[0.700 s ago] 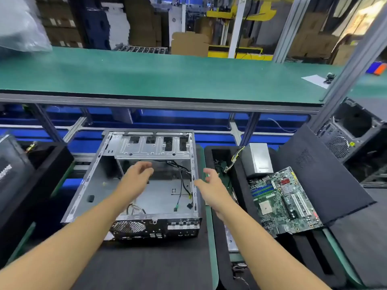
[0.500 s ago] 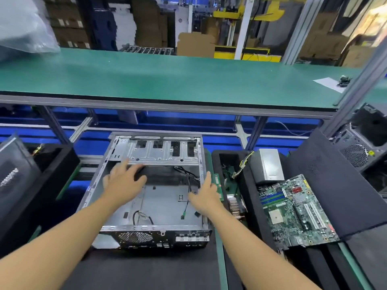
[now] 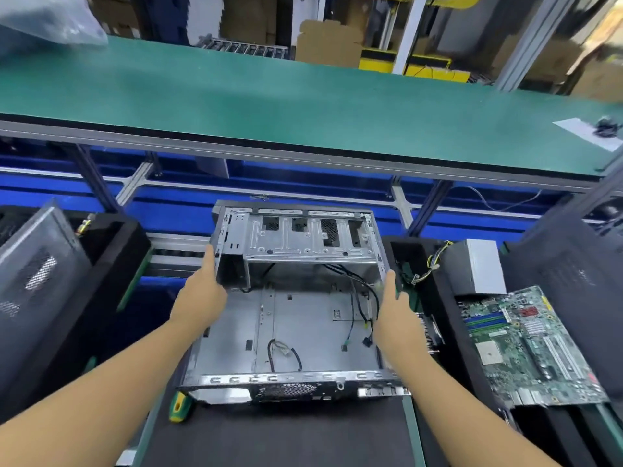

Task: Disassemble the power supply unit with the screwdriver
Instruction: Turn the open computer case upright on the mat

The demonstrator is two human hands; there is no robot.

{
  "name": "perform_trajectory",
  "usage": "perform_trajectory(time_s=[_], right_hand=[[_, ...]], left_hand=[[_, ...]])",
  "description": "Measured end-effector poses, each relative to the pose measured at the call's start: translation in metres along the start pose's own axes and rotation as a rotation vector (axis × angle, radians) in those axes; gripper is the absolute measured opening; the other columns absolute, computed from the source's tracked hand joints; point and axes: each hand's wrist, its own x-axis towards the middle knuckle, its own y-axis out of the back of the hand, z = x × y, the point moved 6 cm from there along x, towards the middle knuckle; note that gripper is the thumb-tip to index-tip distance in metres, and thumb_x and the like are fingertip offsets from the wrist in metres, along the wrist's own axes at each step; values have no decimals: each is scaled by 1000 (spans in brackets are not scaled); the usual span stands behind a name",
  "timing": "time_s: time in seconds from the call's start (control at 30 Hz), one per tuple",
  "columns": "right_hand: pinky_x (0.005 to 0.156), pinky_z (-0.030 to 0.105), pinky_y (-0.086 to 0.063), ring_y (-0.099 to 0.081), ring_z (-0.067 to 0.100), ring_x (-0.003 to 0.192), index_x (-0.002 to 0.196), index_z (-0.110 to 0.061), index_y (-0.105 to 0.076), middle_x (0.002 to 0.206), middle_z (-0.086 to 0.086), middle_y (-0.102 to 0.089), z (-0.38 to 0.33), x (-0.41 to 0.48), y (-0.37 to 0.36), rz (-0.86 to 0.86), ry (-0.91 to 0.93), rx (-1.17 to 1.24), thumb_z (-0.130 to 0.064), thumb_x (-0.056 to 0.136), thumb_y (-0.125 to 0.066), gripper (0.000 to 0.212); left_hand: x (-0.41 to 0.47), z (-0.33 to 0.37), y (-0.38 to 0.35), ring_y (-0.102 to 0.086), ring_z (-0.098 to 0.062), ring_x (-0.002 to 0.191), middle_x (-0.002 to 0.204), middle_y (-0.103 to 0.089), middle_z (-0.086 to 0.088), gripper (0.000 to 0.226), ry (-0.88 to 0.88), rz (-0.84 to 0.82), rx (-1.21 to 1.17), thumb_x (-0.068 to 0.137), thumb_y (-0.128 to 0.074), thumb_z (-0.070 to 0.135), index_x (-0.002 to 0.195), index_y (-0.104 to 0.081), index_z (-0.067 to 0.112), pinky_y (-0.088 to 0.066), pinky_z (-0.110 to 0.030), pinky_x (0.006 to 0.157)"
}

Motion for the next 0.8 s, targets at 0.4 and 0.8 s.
perform_trajectory(time_s=[0.4,0.8], right_hand=[[47,28,-27,-50,24,67,155,-23,13,146,16,-38,-6,7,20,-22,-9,85,1,90,-44,90],[66,33,-44,-58,29,79,137,-8,-27,100,12,-64,1,-12,27,-104,-114,218,-9,97,-42,43]], left_hand=[[-9,-4,-5,-45,-21,62,74,-48,-5,84,12,-62,-220,92,-42,-4,158,0,27,-44,-35,62],[-10,-14,-5,-39,-13,47,59,-44,-1,92,34,-43,-309,91,-45,2,154,5,46,-32,-24,39]])
